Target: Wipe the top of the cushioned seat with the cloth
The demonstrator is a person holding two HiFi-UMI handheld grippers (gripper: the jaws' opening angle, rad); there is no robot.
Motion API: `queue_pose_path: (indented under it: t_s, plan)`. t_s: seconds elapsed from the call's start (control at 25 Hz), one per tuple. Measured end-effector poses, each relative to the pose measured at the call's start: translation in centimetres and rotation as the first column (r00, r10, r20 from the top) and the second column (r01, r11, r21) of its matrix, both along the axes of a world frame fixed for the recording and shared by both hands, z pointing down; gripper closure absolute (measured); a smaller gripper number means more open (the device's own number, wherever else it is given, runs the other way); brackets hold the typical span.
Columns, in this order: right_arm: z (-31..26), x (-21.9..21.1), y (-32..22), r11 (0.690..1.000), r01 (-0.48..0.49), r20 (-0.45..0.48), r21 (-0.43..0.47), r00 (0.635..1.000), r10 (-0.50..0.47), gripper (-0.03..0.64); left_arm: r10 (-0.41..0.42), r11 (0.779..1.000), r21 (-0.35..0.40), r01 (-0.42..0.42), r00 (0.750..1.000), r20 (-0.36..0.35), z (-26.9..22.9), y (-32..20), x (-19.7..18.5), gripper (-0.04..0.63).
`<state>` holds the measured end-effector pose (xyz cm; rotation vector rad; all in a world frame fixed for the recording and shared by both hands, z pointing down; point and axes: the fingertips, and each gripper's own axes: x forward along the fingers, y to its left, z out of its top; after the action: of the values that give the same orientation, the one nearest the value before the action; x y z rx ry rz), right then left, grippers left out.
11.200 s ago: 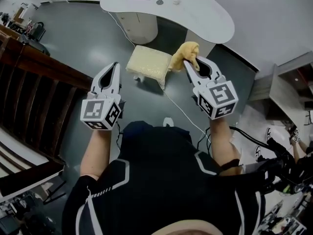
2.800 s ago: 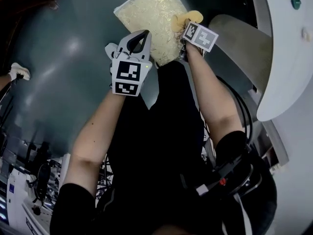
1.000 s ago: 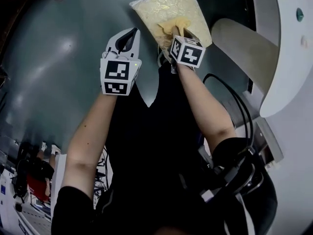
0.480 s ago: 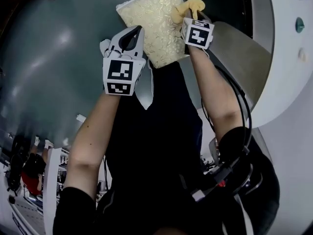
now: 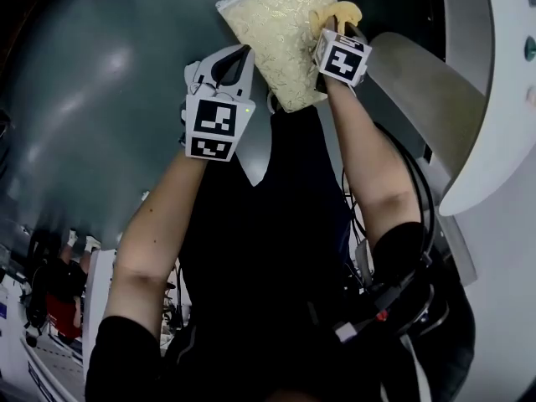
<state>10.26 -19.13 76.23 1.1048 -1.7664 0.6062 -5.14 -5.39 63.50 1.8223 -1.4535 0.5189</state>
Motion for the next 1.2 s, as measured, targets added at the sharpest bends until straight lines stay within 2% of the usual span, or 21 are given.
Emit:
queue_pose_path:
  t_s: [0.12, 0.28, 0.52, 0.88, 1.04, 1.2]
  plan:
    - [0.1, -0.7, 1.2, 0.999, -0.052, 0.007, -0.008, 0.999, 0.052, 0.558, 0.015, 1.0, -0.003, -0.015, 1.0, -0.006, 0.1, 0.8, -1.3, 0.594]
    - [0.2, -2.4, 4.1, 0.997, -0.067, 0.013, -0.025, 0.998, 0.067, 0.558, 0.024, 1.0, 0.006, -0.023, 0.999, -0.028, -0.3, 1.9, -2.5, 0.593]
    - [0.6, -5.4, 8.5, 0.995, -0.082, 0.02, -0.048, 0.996, 0.083, 0.558, 0.007, 1.0, 0.002, -0.007, 1.0, -0.028, -0.8, 4.2, -5.1, 0.593]
    - [0.4, -8.2, 11.9, 0.992, -0.11, 0.025, -0.068, 0.993, 0.112, 0.558, -0.05, 0.999, 0.019, 0.051, 0.999, -0.011, -1.6, 6.9, -8.2, 0.592]
    - [0.1, -10.0, 13.8, 0.995, -0.055, 0.024, -0.088, 0.998, 0.057, 0.558, -0.052, 0.998, 0.029, 0.052, 0.999, 0.003, -2.5, 7.8, -8.8, 0.592]
    - [0.0, -12.7, 15.9, 0.98, 0.042, 0.074, -0.194, 0.997, -0.028, 0.557, -0.082, 0.996, 0.02, 0.081, 0.997, 0.013, -2.9, 7.9, -10.0, 0.594]
